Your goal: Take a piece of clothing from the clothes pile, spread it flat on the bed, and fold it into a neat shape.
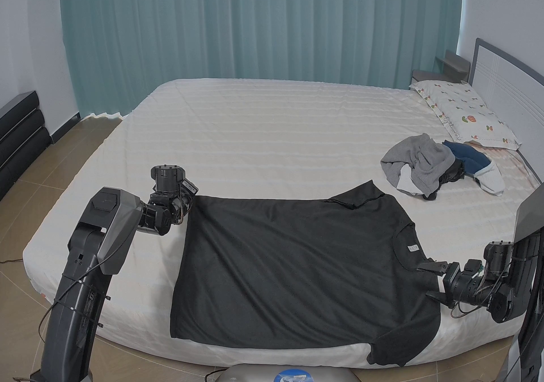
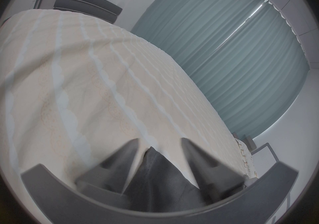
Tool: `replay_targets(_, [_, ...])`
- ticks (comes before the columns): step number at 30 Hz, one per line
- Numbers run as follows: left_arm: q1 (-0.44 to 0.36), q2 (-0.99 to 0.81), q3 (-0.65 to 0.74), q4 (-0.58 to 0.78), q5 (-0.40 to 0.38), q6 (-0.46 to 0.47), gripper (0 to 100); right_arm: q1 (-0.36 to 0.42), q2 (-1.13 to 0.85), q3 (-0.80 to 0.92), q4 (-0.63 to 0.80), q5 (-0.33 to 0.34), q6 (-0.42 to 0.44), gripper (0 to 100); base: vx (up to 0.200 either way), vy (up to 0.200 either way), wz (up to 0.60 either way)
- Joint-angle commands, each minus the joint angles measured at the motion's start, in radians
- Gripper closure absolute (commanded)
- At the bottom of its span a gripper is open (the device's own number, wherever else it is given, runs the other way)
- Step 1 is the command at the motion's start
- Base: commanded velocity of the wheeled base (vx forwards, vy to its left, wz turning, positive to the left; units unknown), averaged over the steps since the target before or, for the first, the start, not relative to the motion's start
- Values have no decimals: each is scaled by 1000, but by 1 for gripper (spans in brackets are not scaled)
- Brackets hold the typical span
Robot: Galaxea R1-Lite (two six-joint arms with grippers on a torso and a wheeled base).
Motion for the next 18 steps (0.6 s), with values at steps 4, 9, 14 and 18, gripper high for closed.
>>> replay_targets(4, [5,-54,50,39,4,-34,0,75,-51,-57,-10,-74,6,0,0,0,0])
replay_targets(9, [11,-163,138,69,-24,-130,0,182,-42,-162,-9,-241,12,0,0,0,0])
replay_targets(14, [11,-258,243,69,-66,-158,0,270,-49,-412,77,-358,4,0,0,0,0])
replay_targets(18, [8,-281,279,68,-97,-184,0,331,-55,-614,341,-404,7,0,0,0,0])
